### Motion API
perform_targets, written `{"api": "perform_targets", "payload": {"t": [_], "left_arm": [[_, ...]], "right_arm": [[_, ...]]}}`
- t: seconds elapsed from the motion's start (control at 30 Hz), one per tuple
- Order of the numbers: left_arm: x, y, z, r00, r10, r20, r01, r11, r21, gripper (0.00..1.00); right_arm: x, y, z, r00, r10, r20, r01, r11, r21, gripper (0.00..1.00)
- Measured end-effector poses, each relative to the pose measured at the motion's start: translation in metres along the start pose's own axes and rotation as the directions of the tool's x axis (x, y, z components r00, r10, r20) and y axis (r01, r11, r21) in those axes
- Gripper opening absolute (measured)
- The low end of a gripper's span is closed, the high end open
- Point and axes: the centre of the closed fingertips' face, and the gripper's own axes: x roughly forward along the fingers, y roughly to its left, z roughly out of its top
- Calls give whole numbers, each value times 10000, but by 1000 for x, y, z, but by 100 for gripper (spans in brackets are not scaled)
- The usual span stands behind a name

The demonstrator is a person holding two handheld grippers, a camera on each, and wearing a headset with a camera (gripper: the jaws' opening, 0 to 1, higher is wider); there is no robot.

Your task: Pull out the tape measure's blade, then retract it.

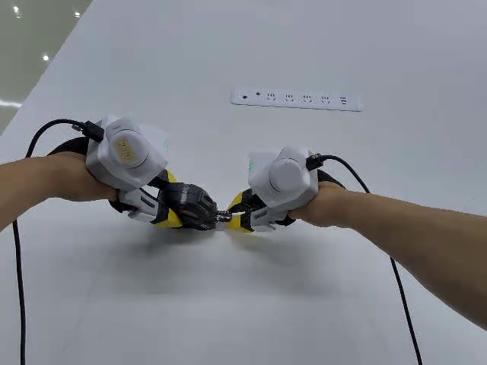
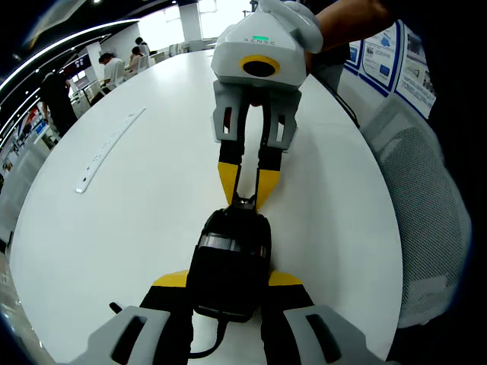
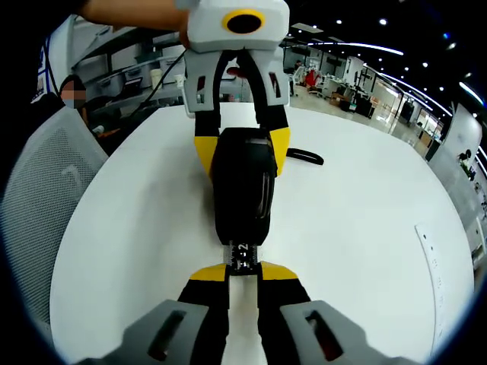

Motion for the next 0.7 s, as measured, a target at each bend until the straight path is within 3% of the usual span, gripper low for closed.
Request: {"api": "perform_targets", "payload": {"t": [0.7], "left_arm": [[0, 0, 0, 10000, 10, -5, -10, 10000, -27, 31]], "right_arm": [[-7, 1, -7, 10000, 10, 12, -10, 10000, 44, 12]]}}
